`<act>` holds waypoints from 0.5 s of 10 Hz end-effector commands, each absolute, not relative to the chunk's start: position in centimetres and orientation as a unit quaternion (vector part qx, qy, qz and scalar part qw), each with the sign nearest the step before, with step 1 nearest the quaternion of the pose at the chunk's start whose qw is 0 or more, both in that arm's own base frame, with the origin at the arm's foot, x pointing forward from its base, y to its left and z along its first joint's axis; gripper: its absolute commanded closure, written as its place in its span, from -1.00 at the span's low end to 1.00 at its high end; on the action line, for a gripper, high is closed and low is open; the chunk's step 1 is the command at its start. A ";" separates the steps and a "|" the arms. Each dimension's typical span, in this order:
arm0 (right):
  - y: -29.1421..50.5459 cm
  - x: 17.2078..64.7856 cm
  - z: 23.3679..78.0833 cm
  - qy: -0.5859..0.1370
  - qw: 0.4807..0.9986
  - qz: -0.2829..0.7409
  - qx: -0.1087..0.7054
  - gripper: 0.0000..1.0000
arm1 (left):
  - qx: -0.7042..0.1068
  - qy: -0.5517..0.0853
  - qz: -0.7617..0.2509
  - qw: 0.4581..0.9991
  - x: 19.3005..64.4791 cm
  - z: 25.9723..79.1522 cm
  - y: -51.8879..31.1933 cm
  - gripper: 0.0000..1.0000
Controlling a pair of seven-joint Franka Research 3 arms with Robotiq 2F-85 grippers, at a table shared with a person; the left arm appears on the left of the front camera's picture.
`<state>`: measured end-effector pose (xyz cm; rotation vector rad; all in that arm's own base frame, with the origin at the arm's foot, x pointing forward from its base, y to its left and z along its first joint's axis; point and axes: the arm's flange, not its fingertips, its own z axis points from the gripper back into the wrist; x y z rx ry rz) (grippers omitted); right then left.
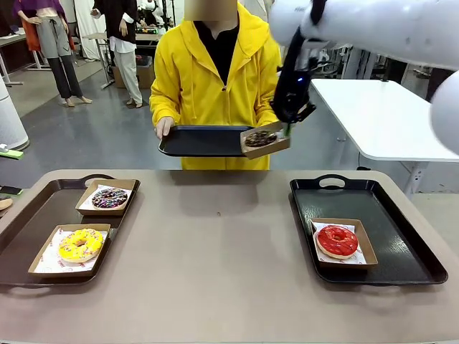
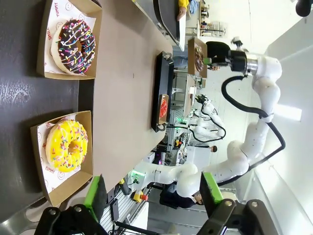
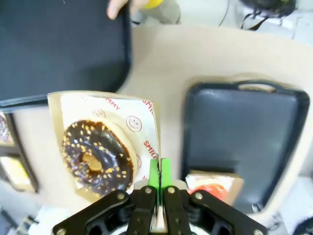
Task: Individually package the donuts and arrange them on the tray.
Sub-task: Place the picked Paper togo box on the Handle tray.
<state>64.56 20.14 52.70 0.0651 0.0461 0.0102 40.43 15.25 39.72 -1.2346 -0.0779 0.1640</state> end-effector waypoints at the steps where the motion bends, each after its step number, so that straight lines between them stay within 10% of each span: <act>1: 14.4 58.8 52.7 0.006 0.999 0.033 0.038 0.97 | -0.581 -0.039 0.071 0.810 40.3 39.8 15.2 -1.00; 5: 3.1 55.0 51.1 -0.047 0.998 0.002 0.052 0.97 | -0.581 -0.039 0.071 0.810 40.3 39.8 15.2 -1.00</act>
